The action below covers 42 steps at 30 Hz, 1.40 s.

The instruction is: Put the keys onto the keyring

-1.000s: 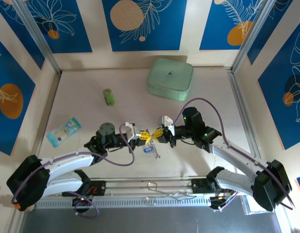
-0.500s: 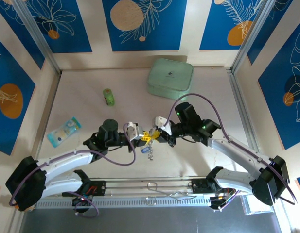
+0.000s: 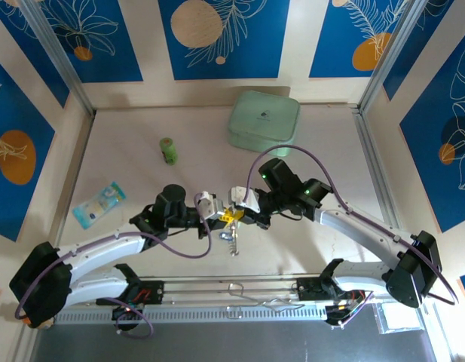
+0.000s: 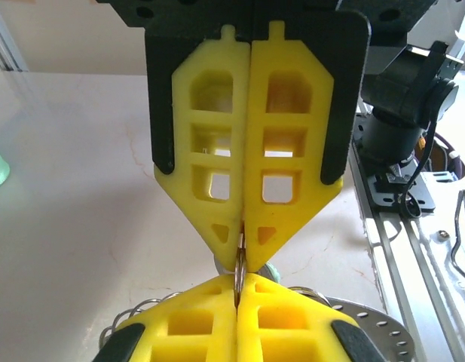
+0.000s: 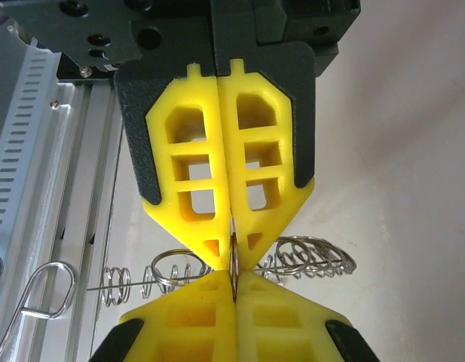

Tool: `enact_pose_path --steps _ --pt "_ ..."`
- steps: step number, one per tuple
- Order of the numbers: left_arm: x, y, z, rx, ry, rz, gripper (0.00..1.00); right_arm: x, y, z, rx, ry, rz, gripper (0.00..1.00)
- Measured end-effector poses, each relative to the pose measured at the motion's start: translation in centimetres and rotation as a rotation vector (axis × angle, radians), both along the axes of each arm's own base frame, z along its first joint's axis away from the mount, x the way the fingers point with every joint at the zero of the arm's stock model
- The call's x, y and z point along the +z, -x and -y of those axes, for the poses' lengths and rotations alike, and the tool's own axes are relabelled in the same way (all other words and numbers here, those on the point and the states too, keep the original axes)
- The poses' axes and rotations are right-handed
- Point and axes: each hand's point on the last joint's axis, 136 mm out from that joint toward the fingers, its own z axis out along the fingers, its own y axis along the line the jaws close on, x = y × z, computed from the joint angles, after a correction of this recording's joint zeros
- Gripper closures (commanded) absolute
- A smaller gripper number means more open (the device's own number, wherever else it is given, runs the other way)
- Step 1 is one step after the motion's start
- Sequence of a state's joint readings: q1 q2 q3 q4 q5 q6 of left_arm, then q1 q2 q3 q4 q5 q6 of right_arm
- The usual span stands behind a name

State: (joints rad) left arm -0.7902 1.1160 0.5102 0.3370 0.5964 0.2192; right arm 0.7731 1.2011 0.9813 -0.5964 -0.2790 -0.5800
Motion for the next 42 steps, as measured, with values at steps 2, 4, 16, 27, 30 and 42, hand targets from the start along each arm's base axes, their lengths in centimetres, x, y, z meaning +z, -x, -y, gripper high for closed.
enact_pose_path --steps 2,4,16,27,30,42 --pt "0.1 -0.1 0.0 0.001 0.002 0.002 1.0 0.1 -0.2 0.0 -0.011 -0.015 0.004 0.74" --pt "0.3 -0.1 0.1 0.002 0.006 0.007 1.0 0.3 -0.3 0.3 -0.03 -0.054 0.011 0.7" --pt "1.0 -0.6 0.1 0.035 0.077 0.035 1.0 0.2 -0.4 2.3 -0.143 -0.186 -0.044 0.68" --pt "1.5 -0.6 0.2 0.037 0.096 0.038 1.0 1.2 -1.0 1.7 -0.143 -0.233 -0.029 0.75" --pt "1.4 -0.6 0.2 0.037 0.096 0.038 1.0 1.3 -0.9 1.5 -0.136 -0.241 -0.036 0.83" --pt "1.5 -0.5 0.2 0.033 0.098 0.037 1.0 0.9 -0.7 1.4 -0.123 -0.237 -0.055 0.97"
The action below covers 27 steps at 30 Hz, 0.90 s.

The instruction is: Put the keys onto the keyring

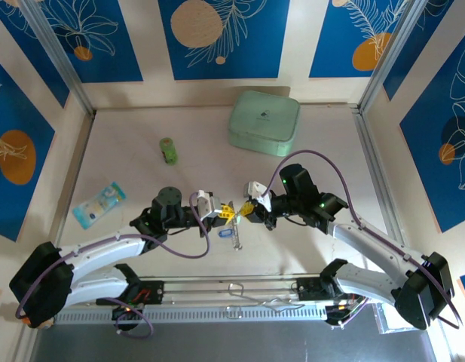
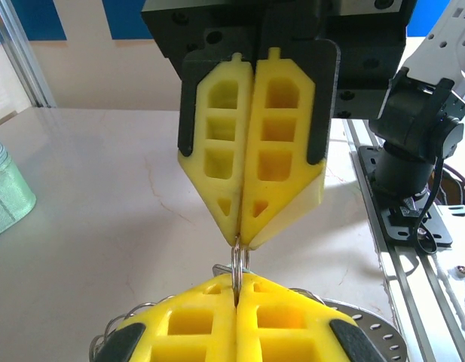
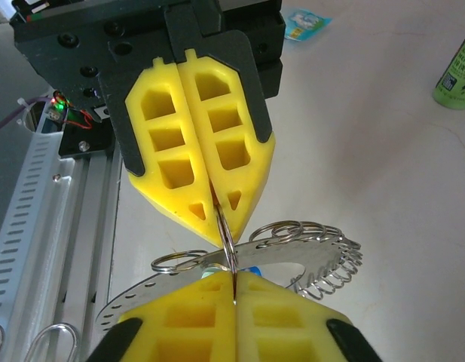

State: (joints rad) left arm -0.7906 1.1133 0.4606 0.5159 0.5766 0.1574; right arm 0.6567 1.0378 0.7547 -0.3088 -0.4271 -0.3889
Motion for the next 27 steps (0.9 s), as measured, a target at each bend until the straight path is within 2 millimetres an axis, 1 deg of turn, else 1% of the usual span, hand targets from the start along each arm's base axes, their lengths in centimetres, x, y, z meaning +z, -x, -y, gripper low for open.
enact_pose_path --steps 7,10,12,15,17,22,27 --pt "0.3 0.2 -0.1 0.001 0.014 -0.01 1.0 0.0 -0.2 0.0 -0.013 -0.003 -0.013 0.97" --pt "0.3 0.2 -0.1 0.003 0.023 -0.014 1.0 -0.9 -0.3 -0.1 -0.017 0.011 -0.05 0.95" --pt "0.2 0.2 -0.2 0.004 0.023 -0.024 1.0 -1.5 -0.4 -0.2 -0.019 0.025 -0.072 0.9" --pt "0.2 0.3 -0.2 0.004 0.032 -0.026 1.0 -1.4 -0.3 -0.1 -0.025 0.021 -0.076 0.74" --pt "0.6 0.3 -0.2 0.002 0.046 -0.018 1.0 -1.1 -0.3 0.1 -0.029 0.004 -0.059 0.71" --pt "1.4 0.3 -0.1 0.0 0.079 -0.008 1.0 0.4 0.3 0.1 -0.006 -0.069 -0.001 0.7" --pt "1.6 0.4 -0.1 -0.003 0.104 -0.01 1.0 0.5 0.1 -0.4 0.003 -0.09 -0.005 0.74"
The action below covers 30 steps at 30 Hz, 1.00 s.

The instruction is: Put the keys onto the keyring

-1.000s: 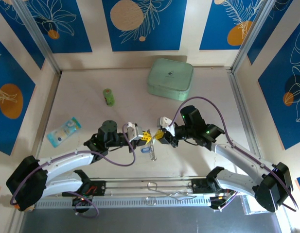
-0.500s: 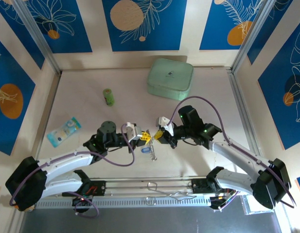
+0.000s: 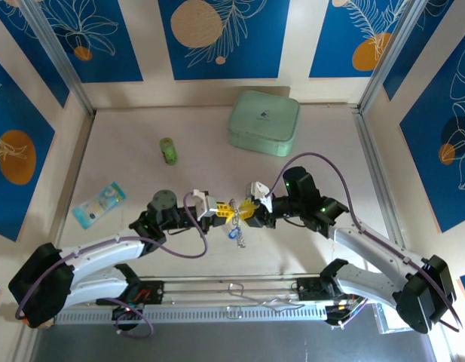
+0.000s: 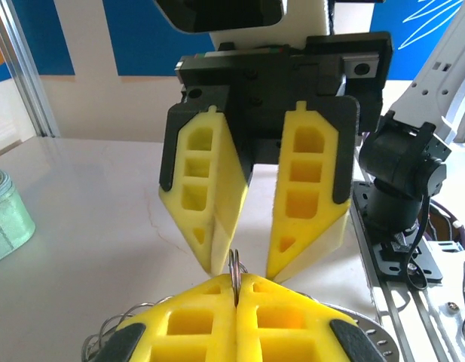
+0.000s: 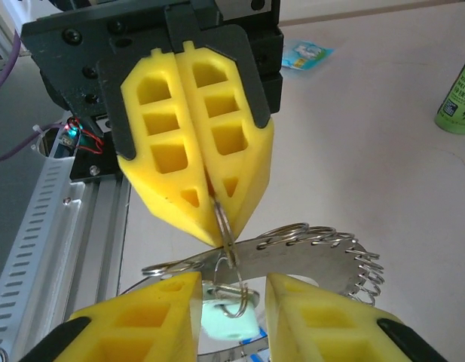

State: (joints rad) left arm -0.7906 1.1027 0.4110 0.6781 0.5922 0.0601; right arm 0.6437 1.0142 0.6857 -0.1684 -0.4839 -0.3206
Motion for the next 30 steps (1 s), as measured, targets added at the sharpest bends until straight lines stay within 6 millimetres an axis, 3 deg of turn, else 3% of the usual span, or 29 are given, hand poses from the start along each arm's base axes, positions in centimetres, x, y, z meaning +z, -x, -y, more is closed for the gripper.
enact_pose_path --steps 11,18,20,22,30 --pt "-0.1 0.1 -0.1 0.0 0.023 -0.021 1.0 0.4 -0.1 -0.6 0.014 -0.04 -0.012 0.84" --pt "0.2 0.1 -0.1 0.002 0.042 -0.027 0.99 0.6 0.2 -0.9 0.033 -0.055 -0.024 1.0" --pt "0.1 0.1 -0.1 0.004 0.044 -0.029 0.79 0.6 0.2 -0.9 0.032 -0.056 -0.029 1.0" --pt "0.1 -0.2 -0.1 0.016 0.044 -0.029 0.75 0.4 0.3 -0.9 0.034 -0.049 -0.039 1.0" --pt "-1.6 -0.2 -0.1 0.017 -0.055 -0.018 0.82 -0.6 0.4 -0.9 0.048 0.108 -0.029 1.0"
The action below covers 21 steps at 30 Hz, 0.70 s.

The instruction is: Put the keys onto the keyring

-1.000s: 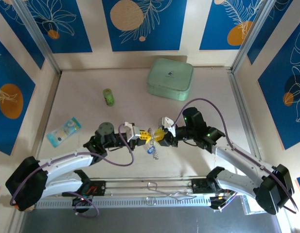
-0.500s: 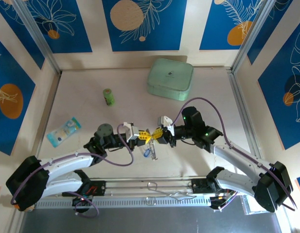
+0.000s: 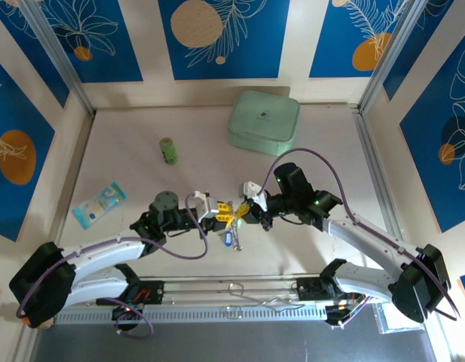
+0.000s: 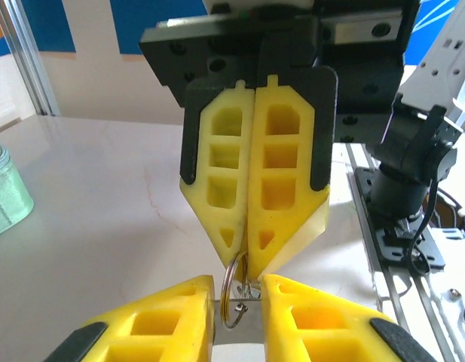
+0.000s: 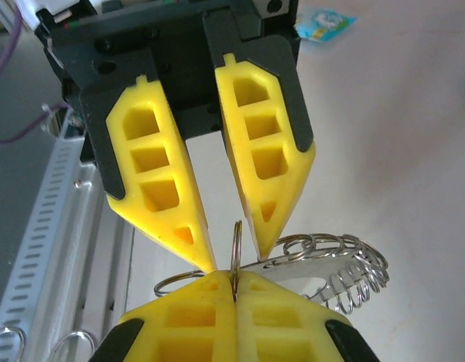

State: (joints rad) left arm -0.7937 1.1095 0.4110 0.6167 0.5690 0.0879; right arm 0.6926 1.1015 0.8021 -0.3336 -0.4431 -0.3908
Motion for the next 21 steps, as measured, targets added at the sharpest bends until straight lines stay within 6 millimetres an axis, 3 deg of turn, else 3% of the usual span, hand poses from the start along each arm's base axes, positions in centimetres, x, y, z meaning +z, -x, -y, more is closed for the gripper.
enact_pose_path --steps 9,12,13,17,21 --pt "-0.8 0.2 0.1 -0.032 -0.098 0.007 0.99 -0.7 0.2 0.2 0.043 0.191 0.085 1.0" --pt "-1.0 0.4 0.2 -0.042 -0.11 0.005 1.0 -0.8 0.3 0.3 0.051 0.21 0.097 1.0" --pt "-1.0 0.4 0.1 -0.043 -0.112 0.007 1.0 -0.9 0.3 0.3 0.053 0.211 0.1 0.97" --pt "-0.5 0.4 0.1 -0.04 -0.101 0.027 1.0 -0.4 0.1 0.3 0.036 0.163 0.108 0.71" --pt "0.3 0.4 -0.1 -0.024 -0.048 0.056 1.0 0.3 -0.3 1.6 -0.039 0.031 0.105 0.68"
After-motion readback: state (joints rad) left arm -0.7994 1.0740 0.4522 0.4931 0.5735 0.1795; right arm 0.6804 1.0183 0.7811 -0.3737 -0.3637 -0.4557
